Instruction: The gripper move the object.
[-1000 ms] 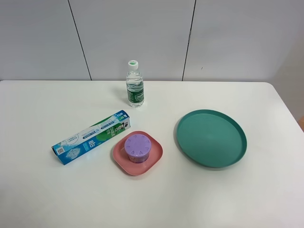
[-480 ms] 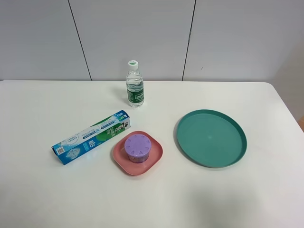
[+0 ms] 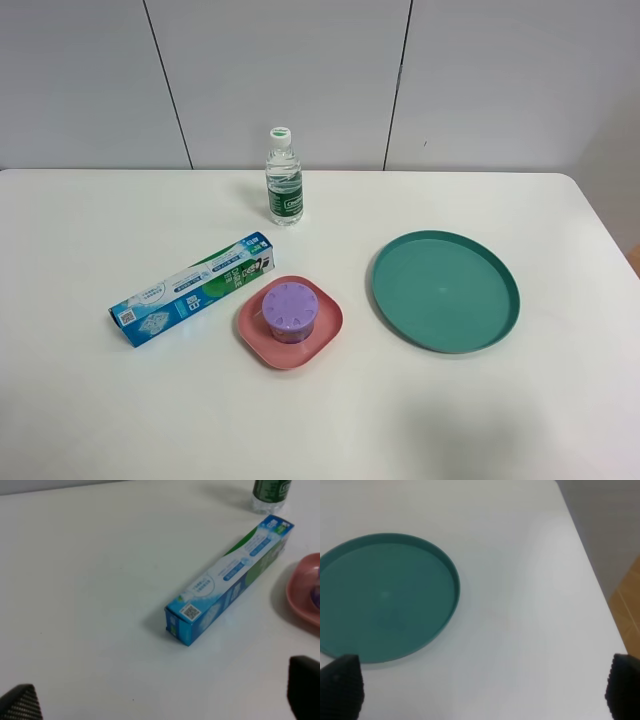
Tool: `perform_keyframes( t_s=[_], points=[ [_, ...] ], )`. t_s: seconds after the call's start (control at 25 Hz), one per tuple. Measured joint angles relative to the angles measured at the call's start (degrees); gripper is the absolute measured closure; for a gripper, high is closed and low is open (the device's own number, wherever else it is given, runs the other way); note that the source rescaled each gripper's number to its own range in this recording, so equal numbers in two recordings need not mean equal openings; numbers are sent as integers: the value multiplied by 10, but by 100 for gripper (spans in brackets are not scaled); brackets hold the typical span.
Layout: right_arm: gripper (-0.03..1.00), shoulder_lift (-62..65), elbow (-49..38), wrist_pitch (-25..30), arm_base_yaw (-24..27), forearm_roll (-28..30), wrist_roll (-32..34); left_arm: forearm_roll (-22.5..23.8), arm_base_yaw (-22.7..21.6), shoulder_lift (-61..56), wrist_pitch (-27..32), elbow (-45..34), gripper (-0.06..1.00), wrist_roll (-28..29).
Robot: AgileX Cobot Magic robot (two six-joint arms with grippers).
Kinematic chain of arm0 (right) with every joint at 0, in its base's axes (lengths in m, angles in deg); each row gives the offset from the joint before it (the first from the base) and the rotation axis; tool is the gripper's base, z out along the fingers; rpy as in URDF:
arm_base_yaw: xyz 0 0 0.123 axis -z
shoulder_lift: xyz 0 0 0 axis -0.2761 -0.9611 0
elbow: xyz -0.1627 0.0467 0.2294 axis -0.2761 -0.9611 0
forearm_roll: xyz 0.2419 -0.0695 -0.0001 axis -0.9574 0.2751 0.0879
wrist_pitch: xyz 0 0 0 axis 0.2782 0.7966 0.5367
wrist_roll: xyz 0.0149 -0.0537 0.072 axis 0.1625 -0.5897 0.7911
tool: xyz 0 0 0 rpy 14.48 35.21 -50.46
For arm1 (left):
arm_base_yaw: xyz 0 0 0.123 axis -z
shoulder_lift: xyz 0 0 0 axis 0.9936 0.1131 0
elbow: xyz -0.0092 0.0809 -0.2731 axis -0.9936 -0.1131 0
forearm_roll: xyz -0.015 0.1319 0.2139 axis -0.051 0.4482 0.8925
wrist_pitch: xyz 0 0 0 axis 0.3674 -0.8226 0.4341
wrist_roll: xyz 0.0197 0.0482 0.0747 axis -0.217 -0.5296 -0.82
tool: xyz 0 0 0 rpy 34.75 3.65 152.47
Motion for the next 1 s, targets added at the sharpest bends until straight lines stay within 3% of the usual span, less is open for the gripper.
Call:
perform_keyframes(
  t_s=[0.28,1.0],
  points=[
    [4,0,0,0,-38,8,12,0,0,0,0,0,-6,0],
    [4,0,0,0,-40,24,35,0,0,0,0,0,-6,0]
  ],
)
